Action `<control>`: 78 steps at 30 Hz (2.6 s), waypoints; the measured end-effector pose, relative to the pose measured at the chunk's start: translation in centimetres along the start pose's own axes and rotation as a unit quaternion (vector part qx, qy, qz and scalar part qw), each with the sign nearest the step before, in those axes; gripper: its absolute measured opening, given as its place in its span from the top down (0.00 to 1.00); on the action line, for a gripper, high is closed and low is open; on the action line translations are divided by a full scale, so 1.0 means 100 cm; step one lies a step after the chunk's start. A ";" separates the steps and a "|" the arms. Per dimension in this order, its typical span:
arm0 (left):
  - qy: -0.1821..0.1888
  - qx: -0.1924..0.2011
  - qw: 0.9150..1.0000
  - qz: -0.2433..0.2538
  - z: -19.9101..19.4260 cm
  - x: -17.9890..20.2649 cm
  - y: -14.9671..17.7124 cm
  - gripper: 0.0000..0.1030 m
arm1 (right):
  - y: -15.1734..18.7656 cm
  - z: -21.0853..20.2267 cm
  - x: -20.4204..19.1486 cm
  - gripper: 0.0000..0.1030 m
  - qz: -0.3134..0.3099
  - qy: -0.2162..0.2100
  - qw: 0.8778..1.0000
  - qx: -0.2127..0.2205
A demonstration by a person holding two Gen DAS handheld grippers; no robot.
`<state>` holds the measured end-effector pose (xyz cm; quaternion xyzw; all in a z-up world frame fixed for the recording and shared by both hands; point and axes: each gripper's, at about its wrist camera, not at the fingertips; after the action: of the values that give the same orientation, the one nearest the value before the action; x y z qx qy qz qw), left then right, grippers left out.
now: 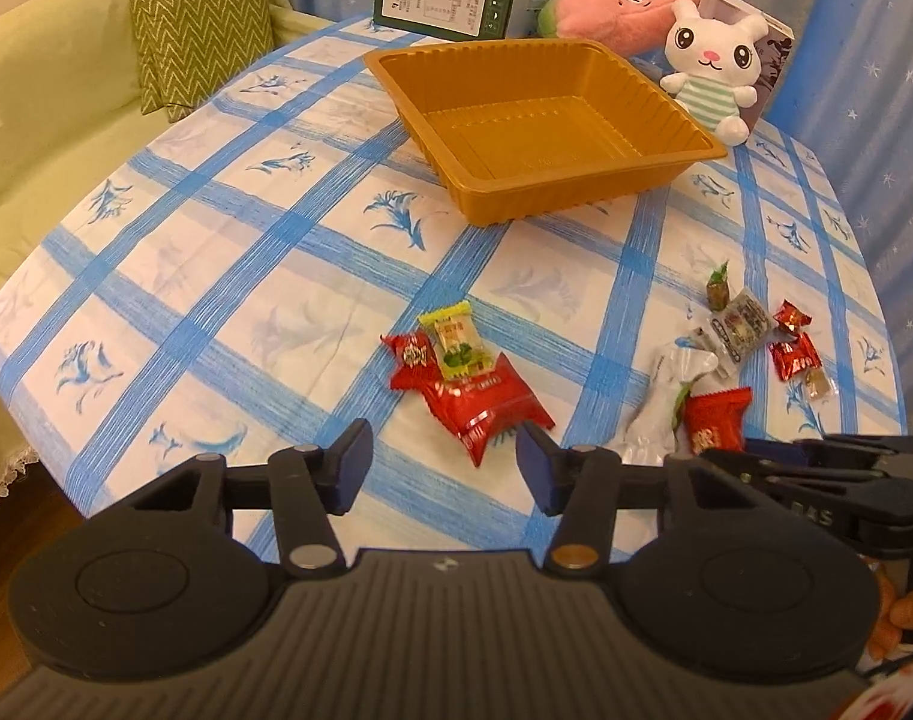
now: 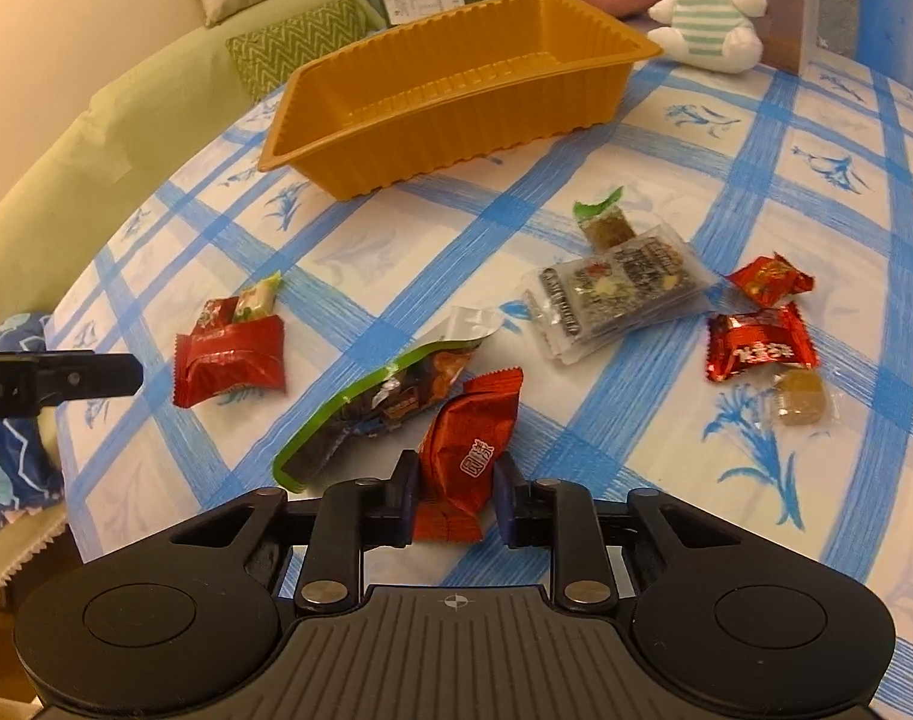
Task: Organize snacks
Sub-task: 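Grasp a red candy packet with the right tool while the left tool grasps another, then carry both red packets over the orange tray and open both tools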
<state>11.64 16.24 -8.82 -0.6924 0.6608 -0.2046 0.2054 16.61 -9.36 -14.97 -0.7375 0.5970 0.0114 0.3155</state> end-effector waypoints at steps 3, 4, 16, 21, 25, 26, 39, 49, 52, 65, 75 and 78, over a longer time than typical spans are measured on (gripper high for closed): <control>0.003 -0.001 1.000 -0.002 0.008 -0.006 -0.006 0.57 | -0.002 -0.009 0.007 0.79 0.019 0.004 1.000 0.007; 0.004 -0.001 1.000 -0.001 0.011 -0.007 -0.008 0.60 | -0.003 -0.013 0.011 0.79 0.027 0.006 1.000 0.010; 0.011 -0.010 1.000 0.001 0.057 -0.023 -0.032 0.73 | -0.017 -0.052 0.037 0.79 0.099 0.041 0.992 0.062; 0.011 -0.026 1.000 0.006 0.073 -0.024 -0.035 0.74 | -0.019 -0.057 0.043 0.79 0.115 0.052 0.989 0.073; 0.018 -0.031 0.999 0.003 0.078 -0.027 -0.035 0.79 | -0.019 -0.058 0.045 0.79 0.121 0.057 0.988 0.074; 0.020 -0.032 0.999 0.005 0.079 -0.027 -0.035 0.80 | -0.019 -0.057 0.045 0.79 0.122 0.058 0.988 0.074; 0.031 -0.015 0.999 0.002 0.060 -0.033 -0.048 0.86 | -0.050 -0.050 0.030 0.79 0.098 0.036 0.991 0.088; 0.067 0.059 0.996 0.018 0.025 -0.010 -0.106 0.86 | -0.108 -0.037 0.014 0.79 0.073 -0.009 0.991 0.112; 0.070 0.070 0.995 0.022 0.029 -0.004 -0.126 0.86 | -0.128 -0.029 0.009 0.79 0.066 -0.017 0.991 0.118; 0.074 0.076 0.994 0.031 0.072 0.020 -0.194 0.86 | -0.192 0.014 -0.007 0.79 0.039 -0.033 0.991 0.123; 0.058 0.056 0.996 0.039 0.109 0.022 -0.213 0.86 | -0.211 0.038 -0.001 0.79 0.043 -0.022 0.992 0.115; 0.056 0.049 0.996 0.039 0.118 0.021 -0.216 0.86 | -0.213 0.042 0.001 0.79 0.044 -0.019 0.992 0.113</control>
<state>36.20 15.21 -6.64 -0.6428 0.6867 -0.2668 0.2099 37.08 -5.55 -8.74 -0.6699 0.6202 -0.0281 0.4072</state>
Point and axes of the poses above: each gripper's, at about its wrist camera, not at the fingertips, and z roughly the way its jaws point, x to its right, y to its underside, and after that the axes turned 9 degrees about z, right-handed
